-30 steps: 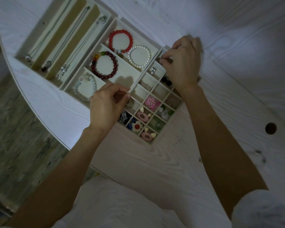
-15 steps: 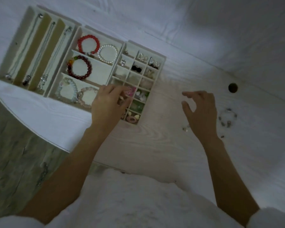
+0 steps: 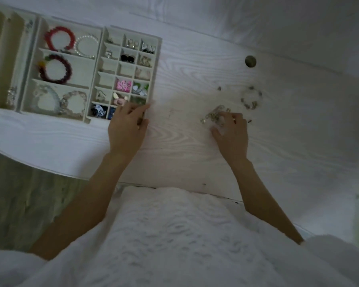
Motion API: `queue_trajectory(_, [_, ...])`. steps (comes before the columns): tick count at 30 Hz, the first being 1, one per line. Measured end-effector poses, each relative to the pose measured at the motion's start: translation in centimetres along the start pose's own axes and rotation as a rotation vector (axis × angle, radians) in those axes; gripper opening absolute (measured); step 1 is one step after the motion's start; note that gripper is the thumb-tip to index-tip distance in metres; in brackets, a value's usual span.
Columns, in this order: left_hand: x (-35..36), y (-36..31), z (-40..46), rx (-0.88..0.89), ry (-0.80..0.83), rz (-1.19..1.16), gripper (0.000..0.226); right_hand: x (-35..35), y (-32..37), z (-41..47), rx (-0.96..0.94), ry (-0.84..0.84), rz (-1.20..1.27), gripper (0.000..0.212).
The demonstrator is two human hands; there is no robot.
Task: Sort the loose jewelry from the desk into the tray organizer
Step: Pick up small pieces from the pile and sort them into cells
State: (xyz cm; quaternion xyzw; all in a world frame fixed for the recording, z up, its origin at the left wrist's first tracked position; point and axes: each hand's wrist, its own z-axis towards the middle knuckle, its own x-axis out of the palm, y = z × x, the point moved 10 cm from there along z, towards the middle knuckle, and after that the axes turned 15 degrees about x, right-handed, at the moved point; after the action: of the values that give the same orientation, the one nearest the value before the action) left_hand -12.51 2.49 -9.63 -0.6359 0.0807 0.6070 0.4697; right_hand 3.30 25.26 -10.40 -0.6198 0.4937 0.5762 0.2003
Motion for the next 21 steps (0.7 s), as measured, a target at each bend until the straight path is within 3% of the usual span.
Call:
queue_trajectory(3, [0.1,-0.1,0.2,-0.009,0.018,0.002,0.038,0.2,3.3,-0.5,-0.247,-0.056,-0.014,0.017])
queue_trajectory(6, [-0.1,-0.2,0.4,-0.002,0.017,0.006,0.039,2.1,3.5,-0.1,-0.208,0.050,-0.053,0.012])
queue_trajectory(10, [-0.2,-0.6,0.5,0.029,0.006,0.043,0.040,2.0,4.1,-0.3,-0.248,-0.004,-0.169,0.012])
queue_trajectory(21, [-0.6,-0.2,0.3,0.026,-0.054,0.044,0.039,2.7,7.7,0.3,-0.308,0.115,-0.049,0.004])
